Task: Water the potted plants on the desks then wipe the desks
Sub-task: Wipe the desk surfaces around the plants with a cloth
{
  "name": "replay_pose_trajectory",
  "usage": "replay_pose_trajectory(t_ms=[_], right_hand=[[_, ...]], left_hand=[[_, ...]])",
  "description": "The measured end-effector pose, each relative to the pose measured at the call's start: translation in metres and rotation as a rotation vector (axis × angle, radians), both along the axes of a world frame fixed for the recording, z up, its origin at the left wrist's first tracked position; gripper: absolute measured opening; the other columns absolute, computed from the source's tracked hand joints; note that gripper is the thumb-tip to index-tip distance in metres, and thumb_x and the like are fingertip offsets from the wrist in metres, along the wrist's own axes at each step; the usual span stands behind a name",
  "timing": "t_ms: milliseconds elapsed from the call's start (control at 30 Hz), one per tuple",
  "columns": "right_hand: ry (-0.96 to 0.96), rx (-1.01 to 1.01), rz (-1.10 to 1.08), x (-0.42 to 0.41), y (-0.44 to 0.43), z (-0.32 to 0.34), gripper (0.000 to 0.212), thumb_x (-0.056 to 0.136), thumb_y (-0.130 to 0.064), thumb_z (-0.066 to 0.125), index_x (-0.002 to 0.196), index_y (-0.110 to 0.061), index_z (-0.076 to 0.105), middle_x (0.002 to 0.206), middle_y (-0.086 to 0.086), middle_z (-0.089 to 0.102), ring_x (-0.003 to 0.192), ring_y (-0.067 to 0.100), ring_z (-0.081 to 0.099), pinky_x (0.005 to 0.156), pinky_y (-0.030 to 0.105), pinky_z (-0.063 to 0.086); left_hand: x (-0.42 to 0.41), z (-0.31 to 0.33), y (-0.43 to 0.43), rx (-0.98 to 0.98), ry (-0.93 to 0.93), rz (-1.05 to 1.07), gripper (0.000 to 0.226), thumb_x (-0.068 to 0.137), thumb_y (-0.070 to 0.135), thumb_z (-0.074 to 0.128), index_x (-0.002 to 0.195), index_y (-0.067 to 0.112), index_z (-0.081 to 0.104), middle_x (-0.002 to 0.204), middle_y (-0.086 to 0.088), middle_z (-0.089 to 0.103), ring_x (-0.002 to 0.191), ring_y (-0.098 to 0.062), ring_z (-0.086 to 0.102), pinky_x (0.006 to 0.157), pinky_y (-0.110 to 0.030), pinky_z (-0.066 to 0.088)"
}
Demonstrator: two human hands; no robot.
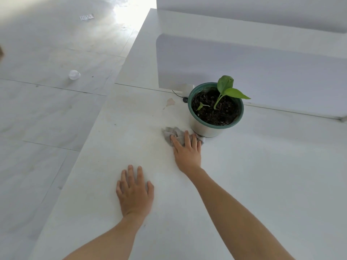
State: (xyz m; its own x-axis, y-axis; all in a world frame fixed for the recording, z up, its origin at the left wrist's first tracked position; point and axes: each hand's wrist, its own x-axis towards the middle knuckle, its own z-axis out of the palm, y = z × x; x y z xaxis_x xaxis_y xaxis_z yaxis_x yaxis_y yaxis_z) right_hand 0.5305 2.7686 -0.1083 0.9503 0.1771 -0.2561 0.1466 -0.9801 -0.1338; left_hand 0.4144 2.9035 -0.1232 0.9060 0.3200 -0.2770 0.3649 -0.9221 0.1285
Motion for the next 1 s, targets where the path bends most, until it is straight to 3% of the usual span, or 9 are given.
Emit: replay_pose_trajectory(t_ms=[167, 333, 433, 533, 600, 767, 867, 933, 1000], right_hand=[[0.006, 0.024, 0.137, -0.028, -0.02, -0.012, 0.037, 0.083, -0.031, 0.041, 0.116, -0.032, 0.058, 0.119, 0.018, 0.064, 0.104, 0.044, 0.061, 0.082, 0.056, 0.049], [-0.205, -0.002, 0.336, -0.072, -0.11, -0.022, 0.043, 0.081, -0.03, 0.041, 0.123, -0.035, 0.043, 0.122, 0.016, 0.062, 0.108, 0.042, 0.06, 0.085, 0.052, 0.05], [-0.28, 0.039, -0.099, -0.069, -0.157, -0.017, 0.044, 0.084, -0.025, 0.041, 0.128, -0.028, 0.046, 0.126, 0.025, 0.056, 0.114, 0.05, 0.052, 0.089, 0.055, 0.047], [-0.216, 0.138, -0.577, -0.07, -0.155, -0.019, 0.042, 0.093, -0.023, 0.043, 0.135, -0.026, 0.043, 0.147, 0.021, 0.034, 0.136, 0.044, 0.024, 0.109, 0.052, 0.023], [-0.211, 0.165, -0.694, -0.074, -0.119, -0.018, 0.043, 0.092, -0.02, 0.041, 0.135, -0.024, 0.044, 0.147, 0.022, 0.033, 0.135, 0.045, 0.023, 0.109, 0.052, 0.018], [-0.101, 0.252, -0.031, -0.064, 0.001, -0.016, 0.043, 0.078, -0.022, 0.04, 0.115, -0.029, 0.063, 0.123, 0.018, 0.062, 0.112, 0.045, 0.056, 0.09, 0.056, 0.046], [-0.117, 0.253, 0.097, -0.007, 0.035, -0.01, 0.044, 0.09, -0.022, 0.037, 0.133, -0.03, 0.045, 0.147, 0.018, 0.036, 0.135, 0.041, 0.03, 0.111, 0.051, 0.022], [-0.016, 0.233, 0.014, 0.036, 0.044, -0.01, 0.048, 0.096, -0.023, 0.031, 0.142, -0.032, 0.026, 0.156, 0.013, 0.011, 0.143, 0.036, 0.005, 0.115, 0.047, 0.002], [0.035, 0.216, -0.039, 0.067, 0.051, -0.007, 0.048, 0.097, -0.024, 0.027, 0.143, -0.034, 0.02, 0.157, 0.009, 0.004, 0.143, 0.034, -0.002, 0.116, 0.047, -0.002]], left_hand=[[-0.001, -0.006, 0.001, 0.032, -0.049, 0.0, 0.058, 0.075, 0.035, 0.033, 0.116, 0.006, 0.062, 0.124, -0.022, 0.06, 0.111, -0.041, 0.058, 0.092, -0.047, 0.038], [-0.002, -0.006, 0.0, 0.022, -0.08, 0.003, 0.058, 0.075, 0.034, 0.033, 0.115, 0.005, 0.063, 0.123, -0.024, 0.06, 0.109, -0.043, 0.059, 0.088, -0.05, 0.046], [-0.002, -0.007, 0.002, 0.024, -0.081, -0.017, 0.058, 0.075, 0.034, 0.034, 0.115, 0.004, 0.063, 0.123, -0.024, 0.06, 0.109, -0.044, 0.058, 0.086, -0.055, 0.046], [-0.001, -0.008, 0.002, 0.017, -0.084, -0.016, 0.058, 0.075, 0.034, 0.034, 0.115, 0.004, 0.063, 0.122, -0.025, 0.06, 0.109, -0.044, 0.058, 0.085, -0.056, 0.046], [-0.001, -0.009, 0.002, 0.019, -0.101, -0.012, 0.058, 0.074, 0.034, 0.034, 0.114, 0.004, 0.063, 0.122, -0.024, 0.06, 0.109, -0.044, 0.059, 0.085, -0.055, 0.047], [-0.001, -0.018, 0.006, 0.042, -0.21, 0.003, 0.057, 0.075, 0.034, 0.034, 0.119, 0.006, 0.057, 0.124, -0.024, 0.059, 0.117, -0.035, 0.044, 0.092, -0.047, 0.029], [0.0, -0.021, 0.007, 0.067, -0.228, 0.007, 0.056, 0.075, 0.035, 0.034, 0.12, 0.009, 0.054, 0.125, -0.022, 0.059, 0.118, -0.032, 0.036, 0.091, -0.046, 0.028], [0.0, -0.022, 0.007, 0.084, -0.218, 0.012, 0.056, 0.075, 0.035, 0.034, 0.119, 0.009, 0.058, 0.125, -0.021, 0.059, 0.118, -0.032, 0.037, 0.092, -0.047, 0.033], [-0.001, -0.024, 0.008, 0.087, -0.229, 0.006, 0.055, 0.075, 0.036, 0.034, 0.121, 0.01, 0.053, 0.125, -0.021, 0.059, 0.119, -0.032, 0.036, 0.092, -0.046, 0.029]])
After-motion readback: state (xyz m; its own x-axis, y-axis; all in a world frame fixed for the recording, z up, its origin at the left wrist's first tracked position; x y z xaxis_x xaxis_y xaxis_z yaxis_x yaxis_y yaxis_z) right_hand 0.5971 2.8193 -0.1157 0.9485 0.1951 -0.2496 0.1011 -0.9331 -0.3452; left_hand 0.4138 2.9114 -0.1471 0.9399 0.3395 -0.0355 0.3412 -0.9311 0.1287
